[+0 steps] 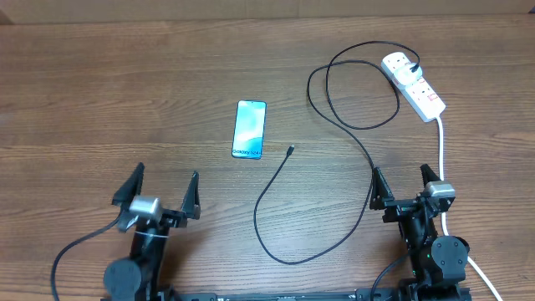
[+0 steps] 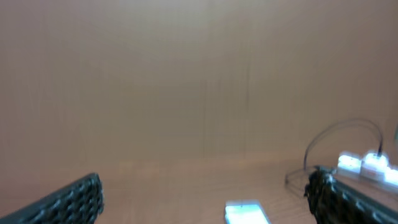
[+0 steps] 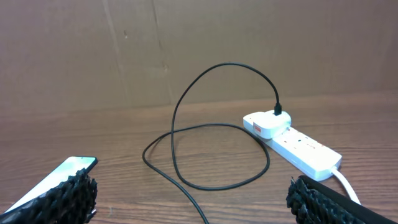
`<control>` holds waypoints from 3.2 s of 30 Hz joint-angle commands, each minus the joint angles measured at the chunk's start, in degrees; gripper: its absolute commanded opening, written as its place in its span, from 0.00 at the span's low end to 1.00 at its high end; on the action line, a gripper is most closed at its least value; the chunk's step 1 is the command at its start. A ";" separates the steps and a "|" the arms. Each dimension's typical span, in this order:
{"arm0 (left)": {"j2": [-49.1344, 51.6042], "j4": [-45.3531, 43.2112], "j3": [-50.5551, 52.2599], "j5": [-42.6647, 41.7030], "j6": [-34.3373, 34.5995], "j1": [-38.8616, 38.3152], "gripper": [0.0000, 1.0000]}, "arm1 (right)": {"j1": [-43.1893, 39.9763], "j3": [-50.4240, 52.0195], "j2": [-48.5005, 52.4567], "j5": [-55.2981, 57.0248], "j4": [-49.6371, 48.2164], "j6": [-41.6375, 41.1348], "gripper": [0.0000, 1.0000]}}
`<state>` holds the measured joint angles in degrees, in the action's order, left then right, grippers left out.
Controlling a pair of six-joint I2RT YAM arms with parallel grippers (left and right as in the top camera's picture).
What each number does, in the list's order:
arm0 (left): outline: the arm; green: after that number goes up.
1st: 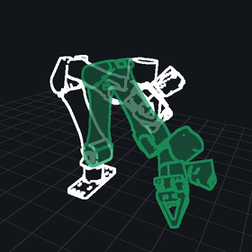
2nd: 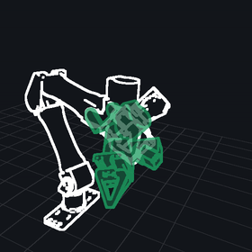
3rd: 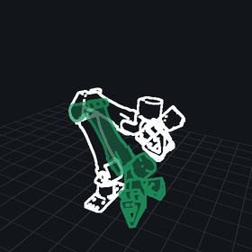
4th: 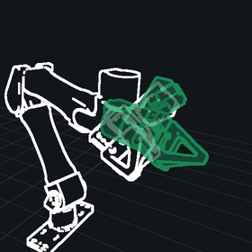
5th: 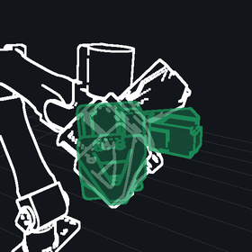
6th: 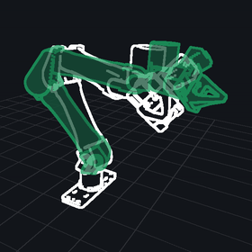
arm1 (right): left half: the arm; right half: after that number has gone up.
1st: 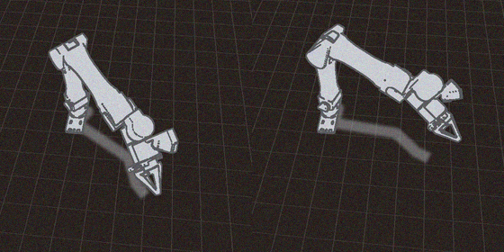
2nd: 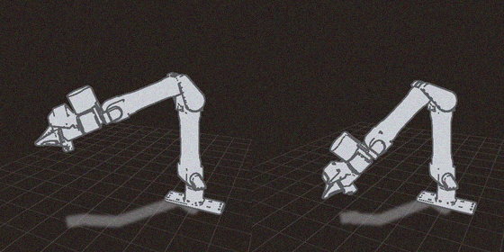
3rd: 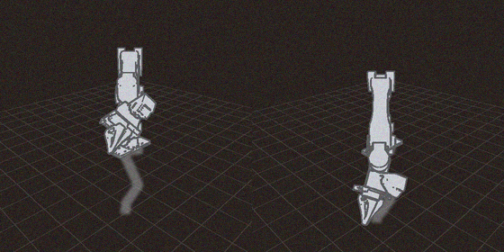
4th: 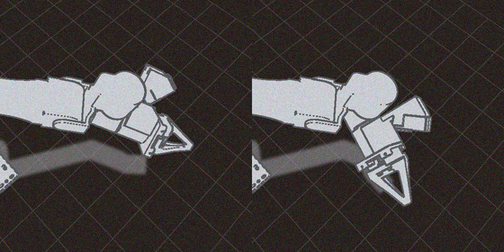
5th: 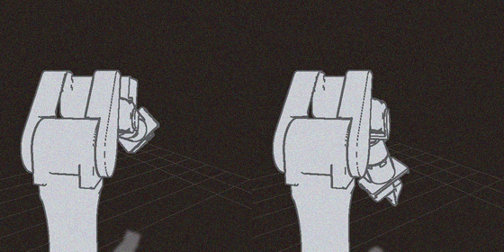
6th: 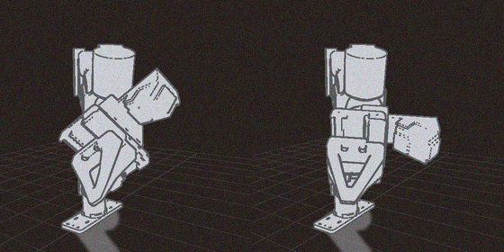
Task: Plug charger to phone and switch on socket
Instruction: 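Raise the left gripper and move it toward the phone, then position the open left gripper above the phone's top edge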
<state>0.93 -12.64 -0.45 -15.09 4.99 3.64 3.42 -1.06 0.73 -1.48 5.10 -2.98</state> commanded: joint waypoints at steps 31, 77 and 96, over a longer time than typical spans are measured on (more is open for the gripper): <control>17.79 10.60 -33.99 -0.83 6.82 0.09 1.00 | -0.13 0.59 -0.57 0.15 -0.28 -0.22 1.00; 88.02 94.12 -106.31 13.09 16.00 -21.11 1.00 | -0.13 0.59 -0.57 0.15 -0.31 -0.22 1.00; 110.62 99.36 -122.07 15.08 20.59 -26.16 1.00 | -0.13 0.59 -0.57 0.17 -0.28 -0.22 1.00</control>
<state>110.21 87.18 -121.14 4.05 23.90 -22.33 3.40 -1.06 0.73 -1.48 5.15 -3.01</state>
